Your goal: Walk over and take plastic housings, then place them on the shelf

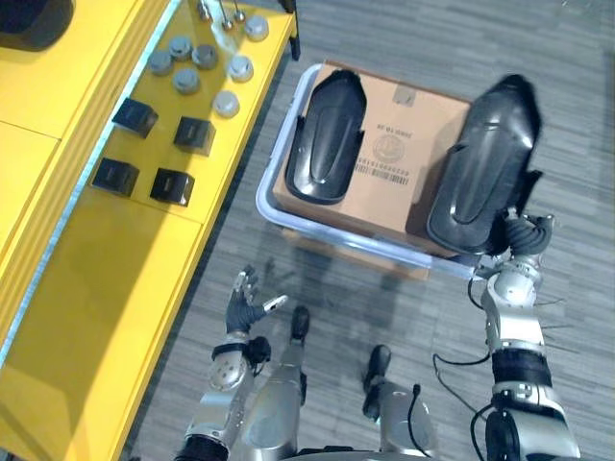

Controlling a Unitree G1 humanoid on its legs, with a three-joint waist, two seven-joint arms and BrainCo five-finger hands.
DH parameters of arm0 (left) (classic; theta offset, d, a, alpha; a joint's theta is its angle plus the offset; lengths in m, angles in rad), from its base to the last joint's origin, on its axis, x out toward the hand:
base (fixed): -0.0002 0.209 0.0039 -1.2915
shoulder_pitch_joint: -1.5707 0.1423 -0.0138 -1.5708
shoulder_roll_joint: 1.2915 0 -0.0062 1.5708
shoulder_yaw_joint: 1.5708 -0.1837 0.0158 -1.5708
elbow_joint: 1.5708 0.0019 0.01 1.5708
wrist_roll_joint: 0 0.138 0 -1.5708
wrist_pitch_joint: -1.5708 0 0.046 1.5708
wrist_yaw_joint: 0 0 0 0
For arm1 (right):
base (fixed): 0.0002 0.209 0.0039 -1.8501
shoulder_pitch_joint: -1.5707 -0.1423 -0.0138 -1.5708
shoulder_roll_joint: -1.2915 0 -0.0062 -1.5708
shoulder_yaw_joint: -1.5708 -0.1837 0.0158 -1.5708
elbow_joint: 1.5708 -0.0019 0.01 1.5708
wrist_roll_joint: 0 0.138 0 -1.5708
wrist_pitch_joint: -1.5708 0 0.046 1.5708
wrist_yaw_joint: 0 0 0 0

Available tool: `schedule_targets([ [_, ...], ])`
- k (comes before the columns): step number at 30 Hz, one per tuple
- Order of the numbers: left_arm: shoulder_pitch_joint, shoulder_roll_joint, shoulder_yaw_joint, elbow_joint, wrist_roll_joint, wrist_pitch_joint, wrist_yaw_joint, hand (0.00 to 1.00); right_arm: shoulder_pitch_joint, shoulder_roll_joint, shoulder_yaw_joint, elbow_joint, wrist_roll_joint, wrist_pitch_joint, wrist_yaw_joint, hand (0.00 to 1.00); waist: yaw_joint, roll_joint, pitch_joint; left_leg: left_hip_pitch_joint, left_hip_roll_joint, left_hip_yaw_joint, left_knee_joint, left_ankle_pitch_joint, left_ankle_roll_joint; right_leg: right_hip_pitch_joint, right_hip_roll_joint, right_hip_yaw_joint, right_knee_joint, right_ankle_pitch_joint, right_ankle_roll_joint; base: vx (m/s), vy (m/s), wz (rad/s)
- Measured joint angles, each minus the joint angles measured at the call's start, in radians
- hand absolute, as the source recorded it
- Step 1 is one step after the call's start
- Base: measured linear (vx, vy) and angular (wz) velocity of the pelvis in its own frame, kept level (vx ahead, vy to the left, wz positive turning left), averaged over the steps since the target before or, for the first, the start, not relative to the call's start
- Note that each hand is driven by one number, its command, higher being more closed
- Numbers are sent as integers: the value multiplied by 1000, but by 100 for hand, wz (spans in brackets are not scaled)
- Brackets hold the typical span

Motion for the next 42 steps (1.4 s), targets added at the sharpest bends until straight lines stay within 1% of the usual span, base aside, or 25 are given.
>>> schedule_targets([
  [1, -3, -5, -11, -47, 9, 0, 11, 0, 15, 9, 25, -45, -19, 0, 0, 100, -2, -2, -11, 12, -2, 5, 0, 0, 0, 10, -3, 0, 0, -2, 1, 69, -9, -2],
  [3, -17, -23, -49, -145, 54, -4, 41, 0, 33, 30, 89, -124, -74, -1, 2, 100, -2, -2, -51, 16, -2, 11, 0, 0, 0, 12, -4, 5, 0, -4, 0, 25, -7, -5],
  [5, -48, -34, -92, -191, 70, -8, 67, 0, 36, 51, 151, -174, -130, -2, 6, 100, -3, -2, -62, 36, -1, 14, 0, 0, 0, 30, -3, 9, 0, -4, -1, 6, -14, -5],
  [6, -63, -43, -104, -199, 78, -9, 73, 0, 36, 56, 173, -183, -146, -2, 7, 100, -3, -2, -67, 44, -1, 15, 0, 0, 0, 36, -3, 10, 0, -5, -1, -28, -12, -4],
  [8, -97, -63, -160, -217, 89, -9, 106, 0, 37, 82, 253, -216, -218, -1, 11, 100, -2, -1, -92, 57, 1, 26, -2, 0, 0, 45, -2, 17, 0, -5, -2, -57, 1, -8],
  [11, -135, -65, -216, -218, 94, -4, 127, 0, 37, 105, 338, -248, -266, 2, 21, 100, -3, -2, -113, 63, 9, 38, -7, -1, 0, 46, 4, 28, 0, -1, -6, -77, 3, -12],
  [13, -165, -65, -245, -218, 97, 13, 141, 0, 37, 122, 404, -262, -307, 2, 31, 100, -3, -7, -124, 72, 16, 49, -7, -2, -2, 47, 9, 40, 0, 3, -8, -92, 1, -14],
  [17, -171, -67, -278, -216, 97, 38, 153, 0, 40, 139, 470, -263, -340, 2, 51, 100, -5, -8, -154, 78, 18, 64, -7, -5, -5, 47, 10, 55, -4, 12, -10, -50, 2, -11],
  [21, -188, -65, -288, -183, 93, 65, 169, 0, 49, 137, 486, -276, -352, 5, 52, 100, -5, -8, -184, 77, 18, 68, -7, -8, -1, 51, 11, 62, -22, 26, -7, -28, 4, -6],
  [22, -188, -65, -289, -179, 92, 67, 169, 100, 49, 136, 487, -276, -353, 5, 52, 100, -6, -8, -188, 77, 17, 69, -7, -8, -1, 52, 11, 64, -26, 27, -6, -10, 4, -7],
  [25, -189, -61, -293, -179, 84, 84, 172, 100, 71, 136, 493, -278, -350, 5, 50, 100, -6, -10, -209, 81, 15, 70, -7, -9, 0, 62, 12, 70, -41, 36, -5, -2, 0, -2],
  [26, -189, -60, -293, -178, 81, 86, 172, 100, 74, 135, 493, -278, -349, 5, 50, 0, -6, -11, -211, 81, 15, 70, -7, -9, 0, 62, 11, 71, -41, 37, -7, -3, -7, -3],
  [28, -190, -59, -296, -160, 64, 87, 173, 100, 80, 130, 497, -278, -340, 5, 50, 0, -7, -11, -217, 81, 16, 71, -7, -9, 0, 62, 13, 73, -46, 42, -10, -3, -4, -2],
  [31, -191, -42, -302, -106, 35, 90, 176, 100, 88, 101, 536, -287, -272, 3, 50, 0, -11, -11, -242, 81, 16, 76, -7, -9, 1, 64, 14, 79, -56, 48, -9, 11, -16, -6],
  [33, -191, -40, -301, -100, 31, 94, 191, 100, 89, 85, 554, -290, -231, -6, 52, 0, -16, -11, -250, 81, 16, 76, -7, -9, 1, 64, 14, 79, -56, 50, -9, 0, 0, 0],
  [36, -191, -40, -295, -100, 15, 100, 214, 100, 94, 73, 574, -291, -171, -34, 66, 0, -18, -11, -263, 82, 17, 77, -7, -9, 1, 65, 14, 80, -56, 51, -8, 0, 0, 0],
  [39, -191, -36, -287, -100, 15, 107, 214, 100, 95, 33, 585, -317, -100, -46, 103, 0, -18, -11, -267, 96, 16, 79, -7, -9, 1, 79, 14, 80, -57, 51, -9, 0, 0, 0],
  [40, -191, -28, -288, -101, 16, 106, 211, 100, 95, 13, 588, -328, -80, -47, 115, 0, -17, -12, -270, 100, 16, 81, -7, -10, 2, 82, 14, 80, -56, 50, -10, 0, 0, 0],
  [41, -191, -17, -288, -104, 16, 104, 207, 100, 94, -28, 586, -341, -28, -63, 146, 0, -16, -12, -276, 100, 18, 87, -7, -10, 2, 82, 15, 82, -56, 49, -11, 0, 0, 0],
  [42, -191, -16, -287, -104, 16, 104, 204, 100, 94, -47, 584, -351, -7, -68, 162, 0, -16, -12, -276, 100, 18, 88, -7, -10, 2, 82, 16, 83, -57, 48, -10, -24, -7, -3],
])
